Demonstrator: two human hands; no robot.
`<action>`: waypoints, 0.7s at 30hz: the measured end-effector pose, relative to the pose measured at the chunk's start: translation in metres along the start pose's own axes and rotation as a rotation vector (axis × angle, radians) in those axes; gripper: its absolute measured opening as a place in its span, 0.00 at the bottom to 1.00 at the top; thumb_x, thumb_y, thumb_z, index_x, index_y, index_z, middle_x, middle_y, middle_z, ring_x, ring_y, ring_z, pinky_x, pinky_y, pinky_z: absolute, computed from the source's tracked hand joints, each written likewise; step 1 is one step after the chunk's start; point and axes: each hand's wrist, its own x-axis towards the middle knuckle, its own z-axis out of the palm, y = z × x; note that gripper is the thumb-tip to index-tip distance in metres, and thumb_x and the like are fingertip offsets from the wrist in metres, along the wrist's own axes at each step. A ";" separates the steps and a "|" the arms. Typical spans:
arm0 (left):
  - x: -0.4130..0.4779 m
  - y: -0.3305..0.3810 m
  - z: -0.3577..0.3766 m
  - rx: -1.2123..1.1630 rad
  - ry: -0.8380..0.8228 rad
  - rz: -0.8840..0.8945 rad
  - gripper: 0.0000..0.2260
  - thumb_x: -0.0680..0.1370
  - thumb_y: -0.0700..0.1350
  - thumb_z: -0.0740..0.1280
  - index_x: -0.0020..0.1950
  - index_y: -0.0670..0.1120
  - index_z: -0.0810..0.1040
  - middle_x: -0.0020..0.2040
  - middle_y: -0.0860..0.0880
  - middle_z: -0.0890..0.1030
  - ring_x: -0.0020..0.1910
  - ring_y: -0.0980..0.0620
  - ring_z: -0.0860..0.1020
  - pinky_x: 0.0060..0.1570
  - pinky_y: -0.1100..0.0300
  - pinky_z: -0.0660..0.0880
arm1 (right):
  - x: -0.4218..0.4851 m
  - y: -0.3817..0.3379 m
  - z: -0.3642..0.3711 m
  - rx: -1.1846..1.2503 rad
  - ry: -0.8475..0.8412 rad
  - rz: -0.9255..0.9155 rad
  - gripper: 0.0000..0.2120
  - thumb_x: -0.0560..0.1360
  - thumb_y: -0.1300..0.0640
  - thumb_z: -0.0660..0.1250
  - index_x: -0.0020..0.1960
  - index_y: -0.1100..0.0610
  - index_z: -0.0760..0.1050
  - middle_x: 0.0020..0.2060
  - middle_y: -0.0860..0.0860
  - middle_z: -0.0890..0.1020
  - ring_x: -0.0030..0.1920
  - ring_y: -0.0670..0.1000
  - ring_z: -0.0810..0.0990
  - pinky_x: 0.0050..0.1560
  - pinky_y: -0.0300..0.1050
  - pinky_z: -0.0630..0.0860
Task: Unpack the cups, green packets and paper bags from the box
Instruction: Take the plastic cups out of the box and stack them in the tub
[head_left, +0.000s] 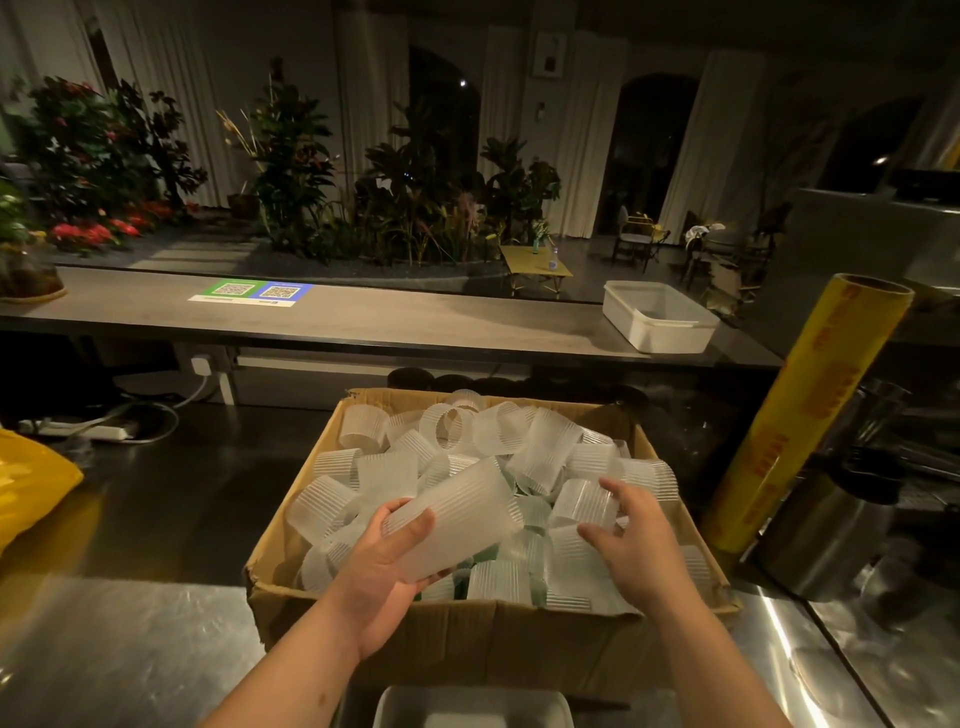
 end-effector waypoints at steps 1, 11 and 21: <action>-0.001 0.000 0.000 0.001 0.002 -0.002 0.24 0.74 0.45 0.72 0.70 0.48 0.72 0.66 0.39 0.75 0.64 0.36 0.76 0.57 0.46 0.79 | 0.000 0.001 0.002 0.024 -0.013 0.028 0.32 0.76 0.58 0.75 0.77 0.49 0.67 0.74 0.49 0.69 0.73 0.53 0.70 0.70 0.55 0.75; -0.003 0.003 0.004 0.001 0.011 0.001 0.25 0.74 0.45 0.73 0.70 0.47 0.71 0.66 0.39 0.76 0.64 0.37 0.76 0.56 0.46 0.80 | -0.004 -0.015 -0.001 0.434 0.112 -0.113 0.24 0.77 0.56 0.73 0.70 0.48 0.70 0.66 0.46 0.75 0.65 0.45 0.75 0.57 0.36 0.76; -0.006 0.004 0.008 0.055 0.004 0.006 0.25 0.72 0.45 0.74 0.68 0.48 0.72 0.65 0.39 0.76 0.63 0.38 0.76 0.57 0.46 0.79 | -0.004 -0.065 0.014 0.537 -0.201 0.097 0.17 0.87 0.50 0.54 0.58 0.55 0.79 0.51 0.54 0.81 0.50 0.53 0.80 0.43 0.45 0.80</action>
